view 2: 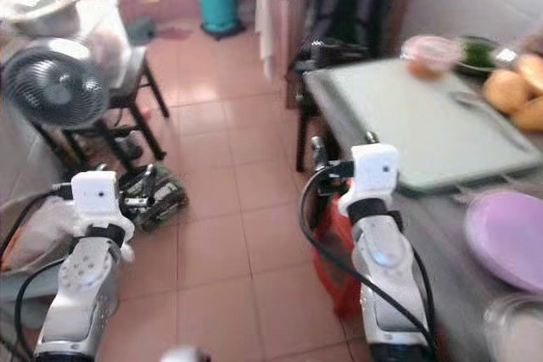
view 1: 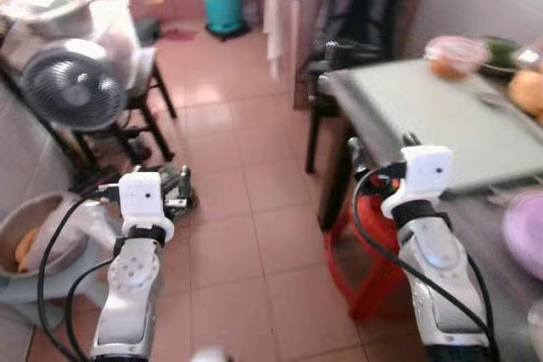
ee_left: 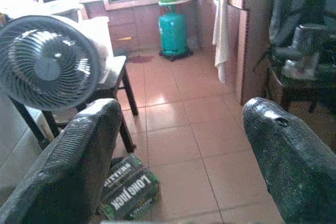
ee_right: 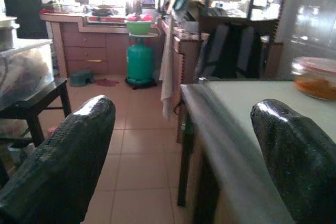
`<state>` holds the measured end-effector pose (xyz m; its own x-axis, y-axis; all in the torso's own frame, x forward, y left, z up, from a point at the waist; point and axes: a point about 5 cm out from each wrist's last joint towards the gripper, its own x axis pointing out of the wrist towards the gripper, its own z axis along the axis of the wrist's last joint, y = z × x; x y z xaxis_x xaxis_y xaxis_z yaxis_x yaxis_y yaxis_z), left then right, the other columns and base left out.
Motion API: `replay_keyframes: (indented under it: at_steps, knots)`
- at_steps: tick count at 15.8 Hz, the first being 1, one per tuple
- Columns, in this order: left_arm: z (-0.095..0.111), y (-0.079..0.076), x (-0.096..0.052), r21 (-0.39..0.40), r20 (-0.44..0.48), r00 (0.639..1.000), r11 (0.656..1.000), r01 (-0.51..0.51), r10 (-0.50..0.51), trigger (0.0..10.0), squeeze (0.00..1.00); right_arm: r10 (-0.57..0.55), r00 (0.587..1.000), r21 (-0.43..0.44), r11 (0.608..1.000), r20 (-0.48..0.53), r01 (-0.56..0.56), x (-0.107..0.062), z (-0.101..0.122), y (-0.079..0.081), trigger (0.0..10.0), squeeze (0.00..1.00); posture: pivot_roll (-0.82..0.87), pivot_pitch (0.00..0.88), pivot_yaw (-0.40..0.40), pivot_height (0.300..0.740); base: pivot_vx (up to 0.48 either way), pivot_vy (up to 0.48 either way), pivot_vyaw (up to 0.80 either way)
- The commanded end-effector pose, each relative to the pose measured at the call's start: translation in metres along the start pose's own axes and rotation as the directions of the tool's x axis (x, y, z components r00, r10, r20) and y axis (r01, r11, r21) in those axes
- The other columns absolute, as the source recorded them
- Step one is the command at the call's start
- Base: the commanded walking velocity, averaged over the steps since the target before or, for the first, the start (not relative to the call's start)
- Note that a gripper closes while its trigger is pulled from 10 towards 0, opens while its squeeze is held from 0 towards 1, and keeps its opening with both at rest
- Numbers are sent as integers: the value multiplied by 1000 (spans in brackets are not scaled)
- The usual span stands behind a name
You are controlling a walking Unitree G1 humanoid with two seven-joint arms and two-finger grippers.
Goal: Setting the table
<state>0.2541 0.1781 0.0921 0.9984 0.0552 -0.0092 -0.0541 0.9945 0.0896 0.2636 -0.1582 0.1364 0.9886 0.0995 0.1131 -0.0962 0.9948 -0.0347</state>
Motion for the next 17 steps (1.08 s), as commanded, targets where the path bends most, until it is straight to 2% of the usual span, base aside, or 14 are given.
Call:
replay_keyframes:
  at_steps: [1, 3, 6, 7, 8, 11, 15, 17]
  knots:
    - [-2, 6, -2, 13, -7, 1000, 1000, -27, 28, 10000, 0, 5, 1000, 26, 1000, -13, -4, 0, -2, 4, 10000, 0, 10, 0, -11, 740, 0, 480, 0]
    - [-2, 5, -4, 11, 1, 1000, 1000, -25, 25, 10000, 0, 11, 1000, 40, 999, -26, -10, 0, -4, 5, 10000, 0, 13, 0, -13, 740, 0, 480, 0]
    - [1, 5, -4, 53, 29, 999, 998, -19, 17, 10000, 0, 10, 999, 41, 999, -39, -8, -1, -6, 4, 10000, 0, 12, 0, -12, 740, 0, 0, 0]
    - [2, 3, -4, 58, 22, 1000, 998, -10, 9, 10000, 0, 14, 999, 37, 999, -37, -12, -3, -7, 3, 10000, 0, 13, 0, -13, 740, 0, 0, 800]
    - [3, 0, -6, 32, 18, 1000, 999, 21, -22, 10000, 0, 15, 999, 40, 999, -39, -13, -4, -7, 3, 10000, 0, 12, 0, -15, 740, 0, 0, 800]
    - [-3, 3, -10, 38, 0, 1000, 999, 12, -12, 10000, 0, 12, 999, 46, 999, -43, -11, -5, -8, 1, 10000, 0, 15, 0, -15, 740, 0, 0, 798]
    - [-5, 6, -10, 56, -17, 1000, 998, 6, -5, 10000, 0, 21, 998, 61, 998, -53, -17, -5, -11, 3, 10000, 0, 18, 0, -16, 740, 0, 0, 0]
    - [-6, 7, -9, 45, -22, 1000, 999, 5, -4, 10000, 0, 19, 998, 68, 998, -56, -15, -6, -12, 3, 10000, 0, 18, 0, -14, 740, 322, 178, 0]
